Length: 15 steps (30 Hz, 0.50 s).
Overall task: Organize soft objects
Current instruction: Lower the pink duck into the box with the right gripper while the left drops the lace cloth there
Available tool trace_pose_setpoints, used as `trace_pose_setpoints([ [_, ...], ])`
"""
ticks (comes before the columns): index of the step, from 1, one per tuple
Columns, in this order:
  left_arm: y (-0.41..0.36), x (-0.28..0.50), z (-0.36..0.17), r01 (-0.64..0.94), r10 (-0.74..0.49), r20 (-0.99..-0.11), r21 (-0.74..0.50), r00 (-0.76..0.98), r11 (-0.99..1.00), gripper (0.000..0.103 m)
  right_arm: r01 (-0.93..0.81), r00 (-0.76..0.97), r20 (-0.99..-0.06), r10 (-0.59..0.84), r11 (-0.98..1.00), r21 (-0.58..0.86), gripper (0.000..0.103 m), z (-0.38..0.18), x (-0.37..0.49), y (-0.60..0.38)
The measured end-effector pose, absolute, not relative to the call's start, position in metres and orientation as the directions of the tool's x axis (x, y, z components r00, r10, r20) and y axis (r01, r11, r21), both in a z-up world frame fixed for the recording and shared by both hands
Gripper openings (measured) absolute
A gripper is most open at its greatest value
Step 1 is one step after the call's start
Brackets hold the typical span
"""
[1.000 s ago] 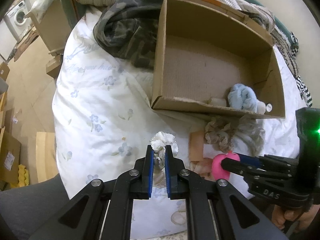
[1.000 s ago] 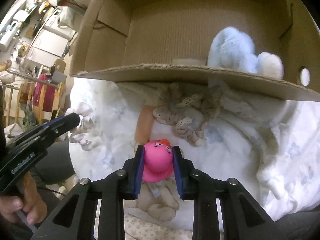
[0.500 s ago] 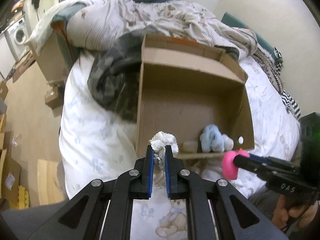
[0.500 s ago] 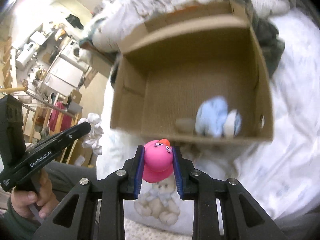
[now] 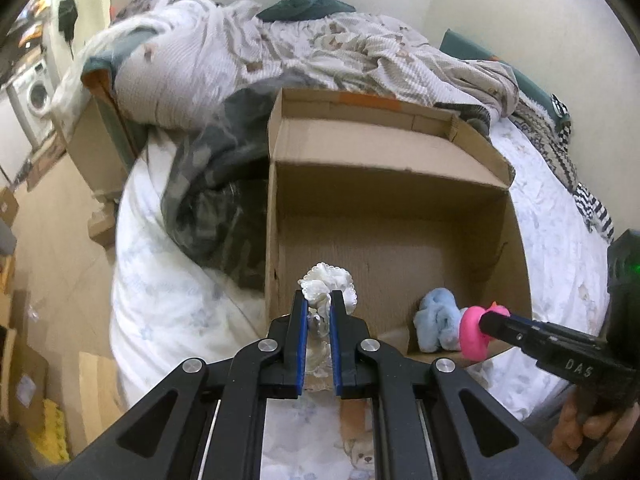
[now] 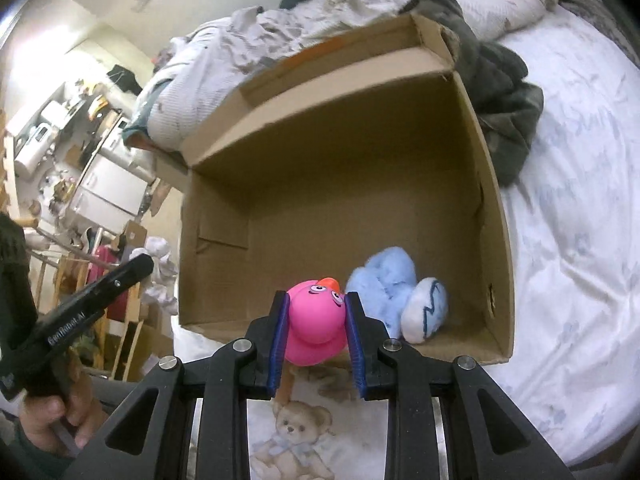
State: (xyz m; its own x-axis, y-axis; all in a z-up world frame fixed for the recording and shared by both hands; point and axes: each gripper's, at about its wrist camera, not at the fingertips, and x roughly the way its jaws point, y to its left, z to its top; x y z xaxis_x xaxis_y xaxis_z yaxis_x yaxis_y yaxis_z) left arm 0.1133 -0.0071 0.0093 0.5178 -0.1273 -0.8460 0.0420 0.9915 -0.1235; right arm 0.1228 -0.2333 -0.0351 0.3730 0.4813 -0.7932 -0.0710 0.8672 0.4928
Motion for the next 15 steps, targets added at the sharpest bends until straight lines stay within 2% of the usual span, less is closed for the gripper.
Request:
trace_pose_setpoints([
  [15,-0.016,0.126,-0.008,0.025,-0.135,-0.864,-0.140,0.484,0.990,0.009,-0.111,0.324,-0.833,0.448,0.893,0.436,0.029,-0.048,0.128,-0.215],
])
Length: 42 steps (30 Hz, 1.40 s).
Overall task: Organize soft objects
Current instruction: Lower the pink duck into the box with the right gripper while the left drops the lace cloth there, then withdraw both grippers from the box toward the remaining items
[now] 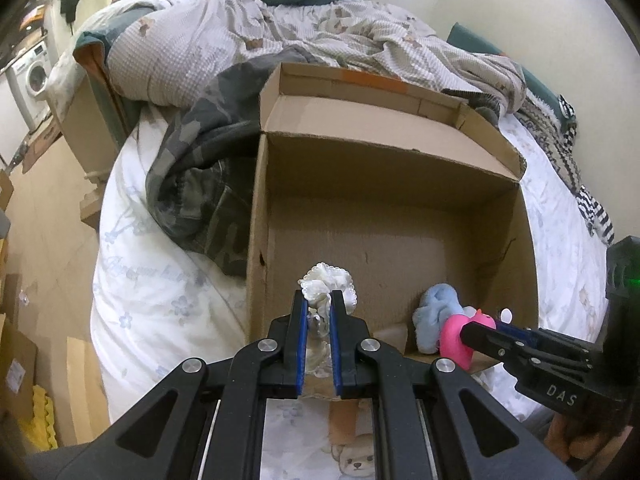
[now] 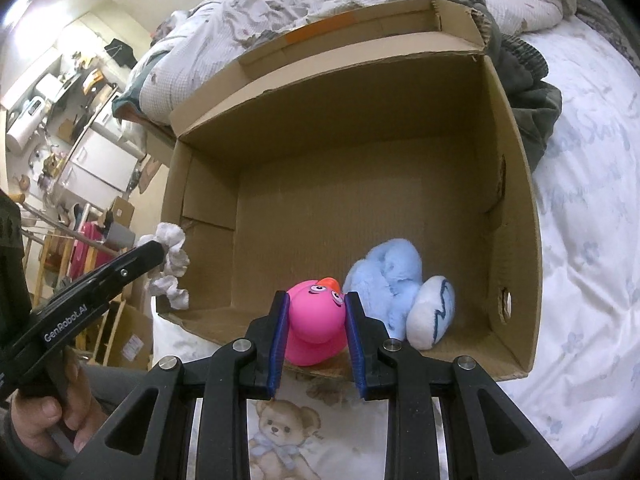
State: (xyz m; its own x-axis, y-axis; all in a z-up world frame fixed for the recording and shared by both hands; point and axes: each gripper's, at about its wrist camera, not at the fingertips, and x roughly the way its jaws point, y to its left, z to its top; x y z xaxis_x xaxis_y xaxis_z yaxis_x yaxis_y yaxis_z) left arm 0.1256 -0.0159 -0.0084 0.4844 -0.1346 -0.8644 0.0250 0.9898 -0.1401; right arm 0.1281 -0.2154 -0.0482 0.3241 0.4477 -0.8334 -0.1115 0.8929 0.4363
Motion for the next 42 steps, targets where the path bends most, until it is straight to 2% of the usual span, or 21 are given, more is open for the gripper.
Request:
trace_pose_setpoints([
  [11,-0.025,0.125,-0.017,0.057,-0.162,-0.871,-0.153,0.465,0.987,0.009,-0.099,0.317,-0.838,0.444,0.894,0.437,0.029,-0.050,0.130,-0.216],
  [16,-0.024,0.126,-0.021,0.047,-0.162,-0.881,-0.157,0.444,0.986,0.013,-0.095,0.312,-0.842,0.441,0.896,0.434,0.029,-0.051,0.130,-0.217],
  [19,-0.024,0.127,-0.023,0.037,-0.150,-0.890,-0.149,0.431,0.988,0.022,-0.092,0.300,-0.845,0.442,0.895,0.435,0.029,-0.054,0.129,-0.215],
  [20,-0.024,0.126,-0.023,0.035,-0.142,-0.890,-0.141,0.433,0.989,0.028,-0.094,0.301,-0.846,0.439,0.897,0.432,0.029,-0.054,0.129,-0.215],
  [22,-0.025,0.125,-0.022,0.035,-0.131,-0.890,-0.129,0.437,0.991,0.048,-0.097,0.306,-0.843,0.444,0.895,0.436,0.029,-0.053,0.129,-0.215],
  [23,-0.025,0.125,-0.021,0.034,-0.127,-0.889,-0.125,0.440,0.992,0.063,-0.096,0.310,-0.840,0.445,0.894,0.438,0.029,-0.052,0.129,-0.215],
  [24,-0.025,0.124,-0.019,0.031,-0.121,-0.883,-0.120,0.454,0.992,0.065,-0.093,0.313,-0.839,0.445,0.894,0.439,0.030,-0.052,0.129,-0.216],
  [25,-0.024,0.123,-0.017,0.031,-0.121,-0.878,-0.121,0.463,0.992,0.065,-0.089,0.314,-0.837,0.448,0.892,0.443,0.033,-0.052,0.129,-0.217],
  [26,-0.024,0.123,-0.016,0.032,-0.122,-0.876,-0.122,0.466,0.992,0.065,-0.083,0.316,-0.834,0.452,0.889,0.451,0.048,-0.052,0.129,-0.218],
  [27,-0.024,0.123,-0.016,0.031,-0.122,-0.876,-0.122,0.466,0.992,0.065,-0.072,0.321,-0.828,0.460,0.883,0.463,0.074,-0.052,0.129,-0.220],
  [29,-0.023,0.124,-0.016,0.028,-0.121,-0.878,-0.122,0.463,0.992,0.065,-0.049,0.334,-0.812,0.479,0.869,0.492,0.089,-0.051,0.129,-0.225],
  [42,-0.022,0.121,-0.015,0.022,-0.118,-0.879,-0.122,0.462,0.992,0.065,-0.046,0.342,-0.813,0.471,0.873,0.486,0.089,-0.050,0.129,-0.227],
])
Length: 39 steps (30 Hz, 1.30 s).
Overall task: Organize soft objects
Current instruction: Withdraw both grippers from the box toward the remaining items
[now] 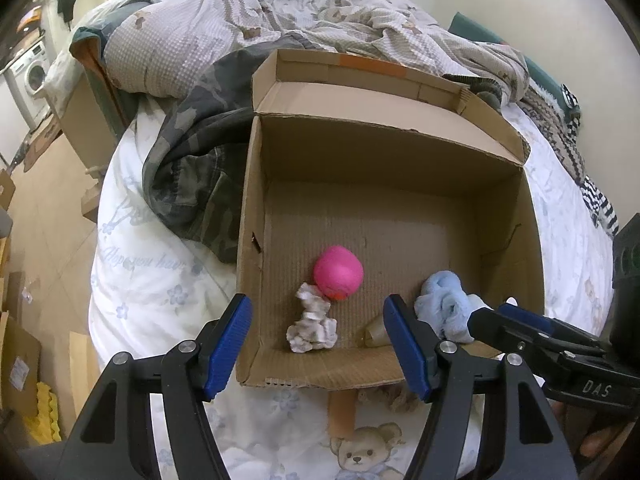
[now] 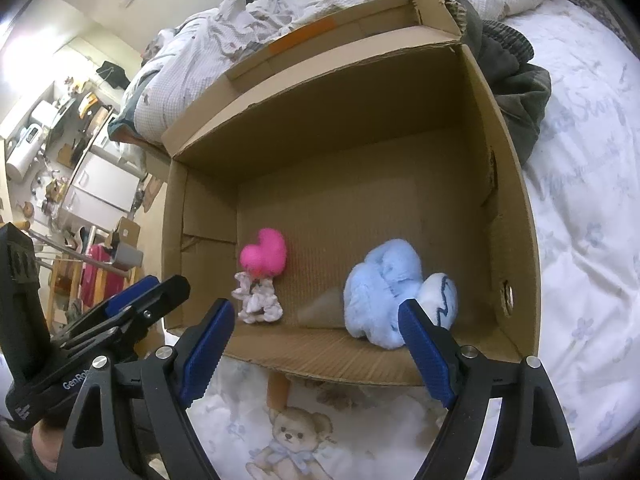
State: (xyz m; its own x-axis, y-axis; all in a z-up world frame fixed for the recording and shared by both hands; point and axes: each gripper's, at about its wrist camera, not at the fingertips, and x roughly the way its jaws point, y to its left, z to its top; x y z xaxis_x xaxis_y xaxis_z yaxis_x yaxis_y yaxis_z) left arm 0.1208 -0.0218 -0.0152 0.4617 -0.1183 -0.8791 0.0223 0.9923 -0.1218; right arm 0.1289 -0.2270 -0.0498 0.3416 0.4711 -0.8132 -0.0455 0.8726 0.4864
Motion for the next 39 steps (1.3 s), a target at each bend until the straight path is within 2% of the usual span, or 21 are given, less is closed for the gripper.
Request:
trace_pose_setpoints([
  [10,-0.014,0.105,-0.004,0.010,-0.112,-0.865,-0.122,0.490,0.992,0.065,-0.024,0.351,-0.816,0.460,0.875,0.483,0.089,-0.044,0.122,-0.231],
  [19,0.015,0.073,-0.008,-0.076,-0.110,-0.867,-0.167,0.486,0.983,0.065,-0.057,0.367,-0.812,0.453,0.883,0.466,0.089,-0.020,0.104,-0.228],
  [25,0.019,0.063,-0.015,-0.080,-0.113,-0.876,-0.170,0.470,0.982,0.065,-0.024,0.319,-0.829,0.460,0.878,0.478,0.089,-0.028,0.093,-0.241],
  [28,0.014,0.062,-0.025,-0.076,-0.123,-0.894,-0.171,0.431,0.982,0.065,-0.004,0.294,-0.836,0.463,0.876,0.483,0.089,-0.031,0.089,-0.248],
  [33,-0.009,0.063,-0.058,-0.028,-0.206,-0.933,-0.224,0.297,0.974,0.065,0.037,0.268,-0.845,0.463,0.871,0.489,0.089,-0.038,0.083,-0.264],
  [39,-0.032,0.070,-0.086,0.010,-0.227,-0.953,-0.230,0.203,0.973,0.065,0.112,0.264,-0.841,0.473,0.851,0.514,0.089,-0.049,0.077,-0.293],
])
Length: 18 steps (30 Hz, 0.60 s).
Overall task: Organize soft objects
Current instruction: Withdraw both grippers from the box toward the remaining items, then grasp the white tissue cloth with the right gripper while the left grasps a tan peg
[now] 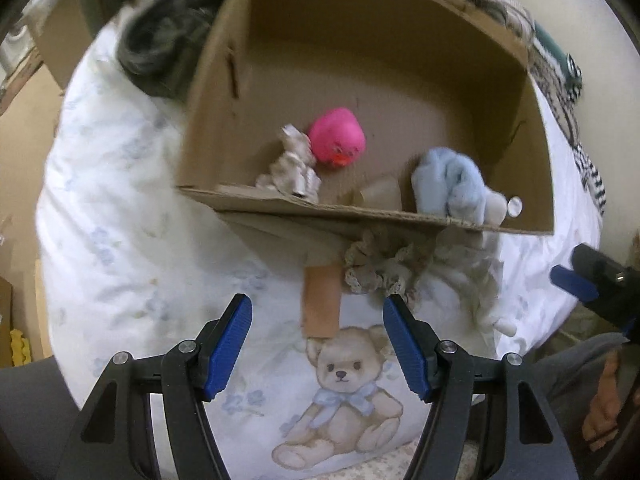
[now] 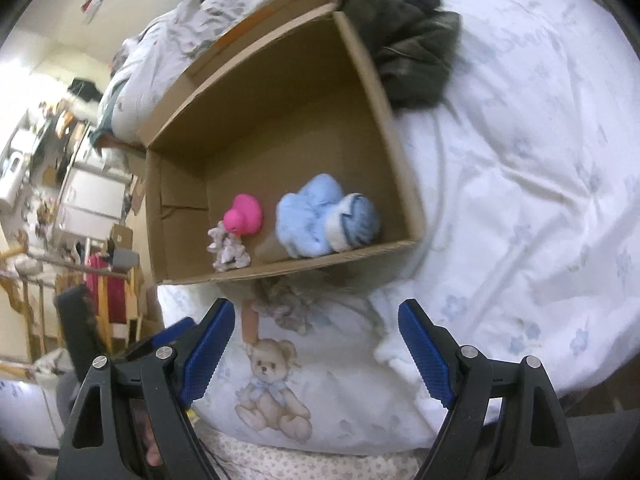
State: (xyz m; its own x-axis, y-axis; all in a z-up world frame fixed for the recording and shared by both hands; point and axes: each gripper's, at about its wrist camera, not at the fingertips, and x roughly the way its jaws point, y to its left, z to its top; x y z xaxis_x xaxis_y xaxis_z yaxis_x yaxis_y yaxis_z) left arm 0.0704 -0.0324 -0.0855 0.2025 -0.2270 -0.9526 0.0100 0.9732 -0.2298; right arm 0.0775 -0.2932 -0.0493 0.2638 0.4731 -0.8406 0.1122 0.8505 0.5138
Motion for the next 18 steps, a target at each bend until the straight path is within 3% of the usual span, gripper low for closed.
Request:
trace_pose_setpoints([
  [5,-0.052,0.081,-0.110,0.059,-0.192,-0.971,-0.185,0.145,0.981,0.062,0.177,0.242,-0.853,0.461,0.844,0.506,0.089,-0.062,0.074,-0.315],
  [9,-0.066,0.087,-0.126,0.092,-0.167,-0.981,-0.158,0.101,0.983,0.045,0.204,0.186,-0.880,0.438,0.859,0.470,0.089,-0.076,0.074,-0.320],
  [13,-0.070,0.088,-0.130,0.103,-0.153,-0.984,-0.143,0.095,0.984,0.036,0.184,0.101,-0.907,0.408,0.888,0.420,0.089,-0.093,0.077,-0.311],
  [15,-0.070,0.089,-0.130,0.106,-0.149,-0.984,-0.139,0.094,0.985,0.017,0.160,0.072,-0.919,0.388,0.905,0.395,0.089,-0.099,0.079,-0.304],
  [18,-0.066,0.090,-0.128,0.094,-0.173,-0.981,-0.165,0.091,0.982,0.008,0.136,0.038,-0.931,0.363,0.921,0.365,0.089,-0.107,0.081,-0.295],
])
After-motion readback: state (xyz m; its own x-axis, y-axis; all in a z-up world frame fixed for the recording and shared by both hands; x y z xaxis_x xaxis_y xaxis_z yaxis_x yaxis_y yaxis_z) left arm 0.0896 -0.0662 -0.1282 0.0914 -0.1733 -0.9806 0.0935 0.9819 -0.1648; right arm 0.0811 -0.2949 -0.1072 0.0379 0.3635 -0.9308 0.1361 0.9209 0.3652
